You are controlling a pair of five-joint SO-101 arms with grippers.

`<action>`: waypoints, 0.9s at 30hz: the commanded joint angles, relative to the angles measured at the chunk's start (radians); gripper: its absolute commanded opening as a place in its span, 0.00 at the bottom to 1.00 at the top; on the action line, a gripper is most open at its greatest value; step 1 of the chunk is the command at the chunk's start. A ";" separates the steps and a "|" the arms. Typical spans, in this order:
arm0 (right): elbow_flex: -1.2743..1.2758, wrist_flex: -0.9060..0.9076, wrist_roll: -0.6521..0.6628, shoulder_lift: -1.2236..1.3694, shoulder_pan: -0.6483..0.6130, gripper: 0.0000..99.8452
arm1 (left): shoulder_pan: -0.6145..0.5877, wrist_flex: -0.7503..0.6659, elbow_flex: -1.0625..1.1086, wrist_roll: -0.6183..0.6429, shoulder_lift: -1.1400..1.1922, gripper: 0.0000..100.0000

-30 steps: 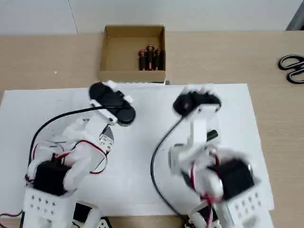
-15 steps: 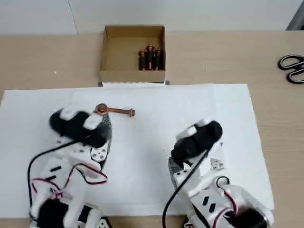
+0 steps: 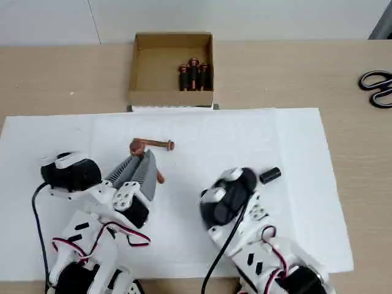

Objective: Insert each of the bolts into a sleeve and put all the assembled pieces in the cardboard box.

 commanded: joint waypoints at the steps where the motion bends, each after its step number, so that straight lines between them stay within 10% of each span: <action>1: 0.020 -0.071 0.009 -0.013 -0.082 0.00 | 0.028 -0.034 -0.007 0.040 -0.015 0.01; 27: 0.098 -0.196 0.061 -0.013 -0.090 0.00 | 0.178 -0.029 -0.015 0.077 -0.015 0.01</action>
